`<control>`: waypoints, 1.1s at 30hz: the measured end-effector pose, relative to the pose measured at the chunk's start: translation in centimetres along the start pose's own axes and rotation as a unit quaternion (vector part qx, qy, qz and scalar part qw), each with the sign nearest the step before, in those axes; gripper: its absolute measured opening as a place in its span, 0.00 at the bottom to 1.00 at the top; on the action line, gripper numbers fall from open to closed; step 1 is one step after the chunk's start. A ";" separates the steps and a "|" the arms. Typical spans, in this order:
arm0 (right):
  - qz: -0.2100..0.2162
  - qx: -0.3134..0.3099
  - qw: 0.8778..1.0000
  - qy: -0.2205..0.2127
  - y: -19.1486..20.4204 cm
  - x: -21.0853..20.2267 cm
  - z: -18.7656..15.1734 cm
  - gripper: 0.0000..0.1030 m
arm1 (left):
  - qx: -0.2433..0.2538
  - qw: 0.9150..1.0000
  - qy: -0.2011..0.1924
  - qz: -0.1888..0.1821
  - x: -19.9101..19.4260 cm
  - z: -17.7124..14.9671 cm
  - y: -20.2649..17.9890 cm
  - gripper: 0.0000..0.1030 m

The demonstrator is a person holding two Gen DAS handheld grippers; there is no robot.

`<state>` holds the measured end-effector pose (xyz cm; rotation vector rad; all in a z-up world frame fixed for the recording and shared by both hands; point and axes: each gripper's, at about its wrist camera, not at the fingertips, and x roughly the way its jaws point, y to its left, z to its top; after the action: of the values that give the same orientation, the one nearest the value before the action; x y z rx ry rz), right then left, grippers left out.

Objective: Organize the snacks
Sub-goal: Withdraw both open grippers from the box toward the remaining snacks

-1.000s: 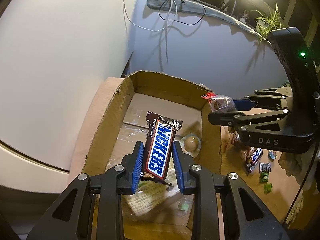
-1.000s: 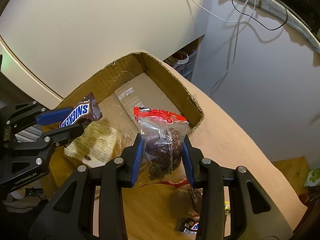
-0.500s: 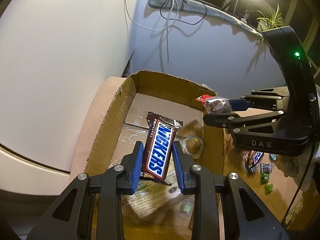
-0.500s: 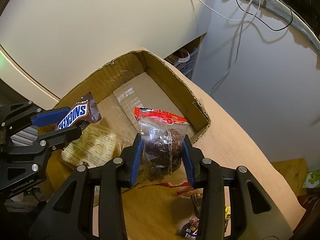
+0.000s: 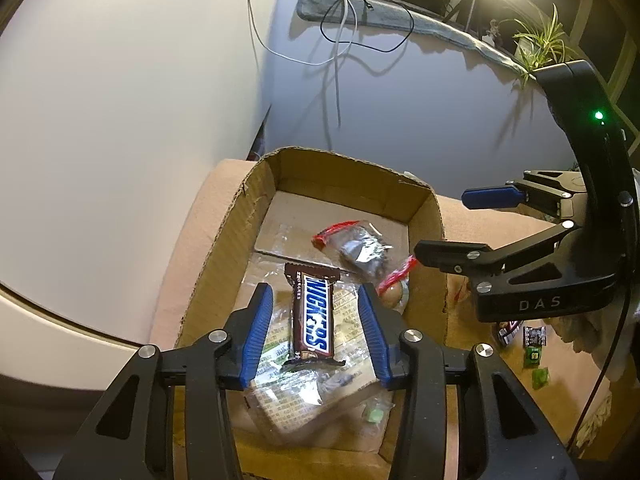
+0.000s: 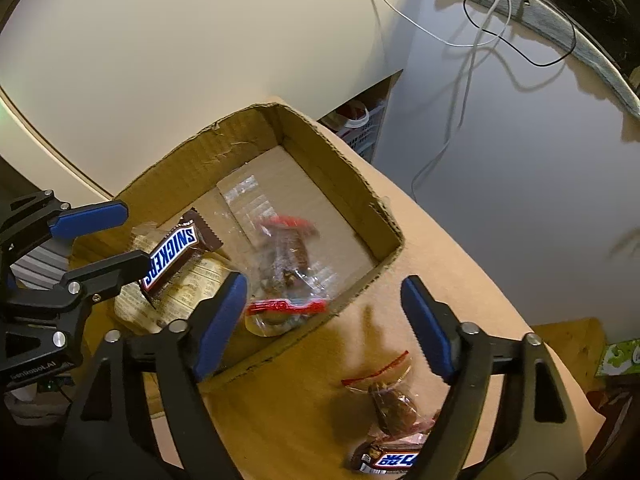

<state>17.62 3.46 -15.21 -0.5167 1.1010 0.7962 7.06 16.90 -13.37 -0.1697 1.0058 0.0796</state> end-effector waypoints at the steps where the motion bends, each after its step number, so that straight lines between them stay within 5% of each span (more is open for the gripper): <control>1: -0.001 0.002 1.000 0.000 -0.1 -0.2 -0.1 0.81 | 0.001 1.000 0.000 0.000 0.0 0.0 -0.1 0.43; 12: -0.015 0.025 0.999 -0.013 -2.9 -3.6 -3.0 0.81 | 0.017 1.000 -0.011 -0.020 -1.2 -0.4 -2.7 0.43; 33: -0.055 0.150 0.987 0.024 -10.8 -7.2 -18.0 0.81 | 0.108 0.988 0.038 -0.104 1.5 -1.9 -13.9 0.43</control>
<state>14.01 -18.43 -15.54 -0.3402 1.2011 0.5132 8.26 2.89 -14.14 -0.0793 1.0597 -0.2274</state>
